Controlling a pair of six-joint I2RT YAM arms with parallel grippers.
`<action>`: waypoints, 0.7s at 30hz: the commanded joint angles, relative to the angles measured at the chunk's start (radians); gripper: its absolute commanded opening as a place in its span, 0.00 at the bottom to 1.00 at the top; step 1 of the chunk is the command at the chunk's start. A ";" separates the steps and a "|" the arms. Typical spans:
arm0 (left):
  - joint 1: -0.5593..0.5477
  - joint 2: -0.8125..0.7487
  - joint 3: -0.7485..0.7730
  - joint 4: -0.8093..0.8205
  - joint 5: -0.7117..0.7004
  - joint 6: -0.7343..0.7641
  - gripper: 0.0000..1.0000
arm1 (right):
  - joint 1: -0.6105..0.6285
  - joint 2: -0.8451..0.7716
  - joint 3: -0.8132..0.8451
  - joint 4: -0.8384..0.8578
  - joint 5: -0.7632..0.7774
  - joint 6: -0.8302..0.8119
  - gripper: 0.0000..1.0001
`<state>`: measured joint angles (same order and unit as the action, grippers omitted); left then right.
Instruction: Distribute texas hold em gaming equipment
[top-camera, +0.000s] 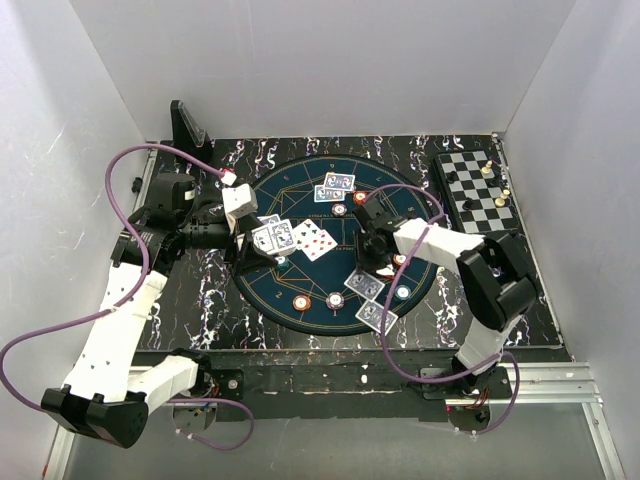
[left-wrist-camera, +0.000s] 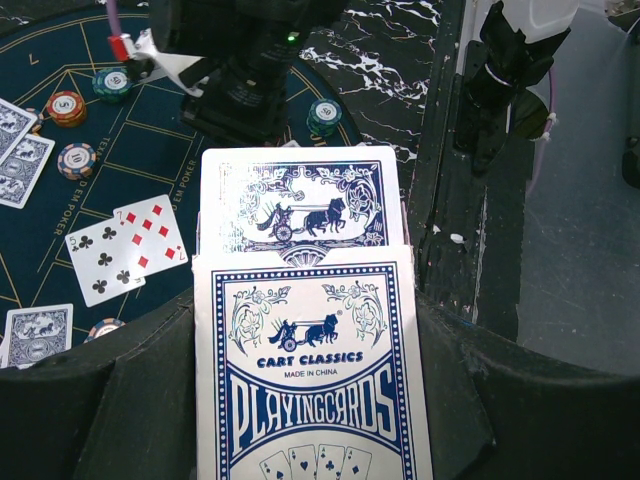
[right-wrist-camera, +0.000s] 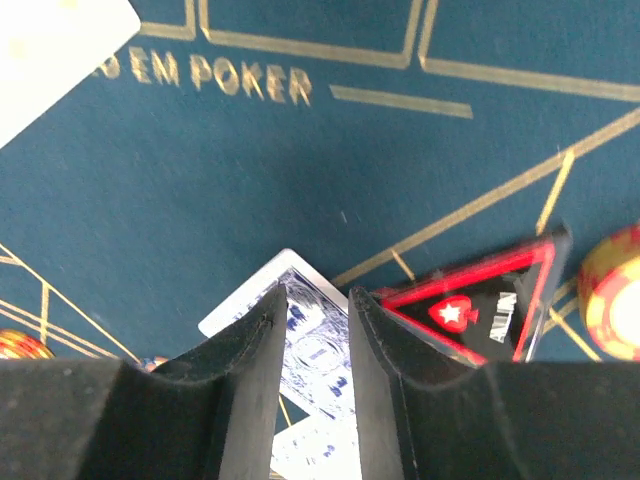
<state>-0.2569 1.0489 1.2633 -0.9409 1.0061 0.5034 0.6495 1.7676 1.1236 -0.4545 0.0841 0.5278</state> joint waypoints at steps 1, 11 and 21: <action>0.002 -0.015 0.005 0.021 0.028 0.000 0.42 | 0.010 -0.123 -0.103 0.008 0.008 0.043 0.38; 0.004 -0.012 -0.013 0.030 0.035 0.003 0.43 | 0.036 -0.281 -0.145 -0.073 -0.012 0.051 0.35; 0.004 -0.009 -0.062 0.048 0.025 0.047 0.43 | 0.039 -0.445 0.211 -0.173 -0.297 0.104 0.72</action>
<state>-0.2569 1.0508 1.2186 -0.9169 1.0111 0.5144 0.6830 1.4117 1.2076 -0.6136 -0.0502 0.5976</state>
